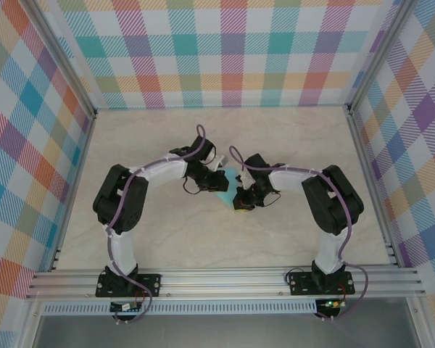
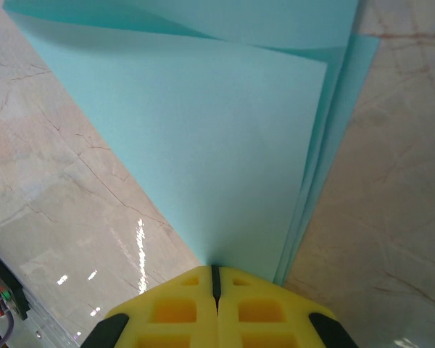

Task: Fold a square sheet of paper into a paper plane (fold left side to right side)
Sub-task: Third fold the triangle at the center of the table.

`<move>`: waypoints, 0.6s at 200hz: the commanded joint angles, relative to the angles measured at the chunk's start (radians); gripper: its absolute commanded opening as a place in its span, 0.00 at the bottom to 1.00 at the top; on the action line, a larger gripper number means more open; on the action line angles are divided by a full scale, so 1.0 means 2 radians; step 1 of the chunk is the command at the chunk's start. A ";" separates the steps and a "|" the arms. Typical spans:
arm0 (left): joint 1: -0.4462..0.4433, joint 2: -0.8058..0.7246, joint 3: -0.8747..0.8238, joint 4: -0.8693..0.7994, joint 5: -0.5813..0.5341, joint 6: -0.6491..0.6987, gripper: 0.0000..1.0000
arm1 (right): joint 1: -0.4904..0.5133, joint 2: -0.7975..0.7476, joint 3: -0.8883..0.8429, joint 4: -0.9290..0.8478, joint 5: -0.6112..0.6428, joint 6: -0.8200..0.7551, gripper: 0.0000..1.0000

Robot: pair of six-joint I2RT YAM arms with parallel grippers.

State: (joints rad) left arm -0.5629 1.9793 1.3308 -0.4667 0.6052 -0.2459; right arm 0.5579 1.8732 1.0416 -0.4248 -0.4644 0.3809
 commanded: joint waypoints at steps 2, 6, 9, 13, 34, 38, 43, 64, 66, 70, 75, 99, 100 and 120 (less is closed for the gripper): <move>0.004 0.030 0.012 -0.001 0.002 -0.005 0.10 | 0.007 0.038 -0.021 -0.056 0.048 -0.002 0.00; 0.004 0.032 0.013 -0.001 0.001 -0.005 0.10 | 0.007 0.037 -0.021 -0.056 0.048 -0.002 0.00; 0.003 0.035 0.014 -0.001 0.000 -0.004 0.10 | 0.007 0.037 -0.021 -0.056 0.047 -0.002 0.00; 0.003 0.038 0.016 -0.001 -0.004 -0.004 0.10 | 0.008 0.037 -0.021 -0.056 0.047 -0.002 0.00; 0.004 0.051 0.018 -0.010 -0.035 -0.004 0.09 | 0.007 0.033 -0.024 -0.056 0.046 -0.004 0.00; 0.004 0.054 0.019 -0.012 -0.041 -0.005 0.09 | 0.007 0.031 -0.025 -0.057 0.045 -0.004 0.00; 0.004 0.057 0.019 -0.014 -0.046 -0.006 0.09 | 0.007 0.029 -0.026 -0.058 0.045 -0.006 0.00; 0.005 0.070 0.019 -0.021 -0.069 -0.009 0.09 | 0.007 0.021 -0.033 -0.062 0.046 -0.009 0.00; 0.005 0.071 0.020 -0.022 -0.072 -0.009 0.08 | 0.007 0.020 -0.034 -0.062 0.047 -0.009 0.00; 0.005 0.073 0.019 -0.023 -0.075 -0.009 0.08 | 0.007 0.019 -0.036 -0.062 0.047 -0.009 0.00; 0.005 0.075 0.018 -0.024 -0.078 -0.010 0.08 | 0.007 0.016 -0.039 -0.063 0.047 -0.010 0.00; 0.006 0.082 0.016 -0.023 -0.084 -0.011 0.08 | 0.007 0.006 -0.057 -0.061 0.048 -0.008 0.00; 0.006 0.082 0.015 -0.023 -0.084 -0.011 0.08 | 0.007 0.005 -0.058 -0.061 0.048 -0.008 0.00; 0.005 0.083 0.016 -0.023 -0.085 -0.010 0.08 | 0.007 -0.003 -0.074 -0.062 0.057 -0.004 0.00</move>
State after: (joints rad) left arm -0.5598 2.0789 1.3674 -0.4957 0.5564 -0.2649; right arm 0.5583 1.8427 0.9901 -0.3687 -0.4583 0.3779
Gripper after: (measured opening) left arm 0.079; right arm 0.046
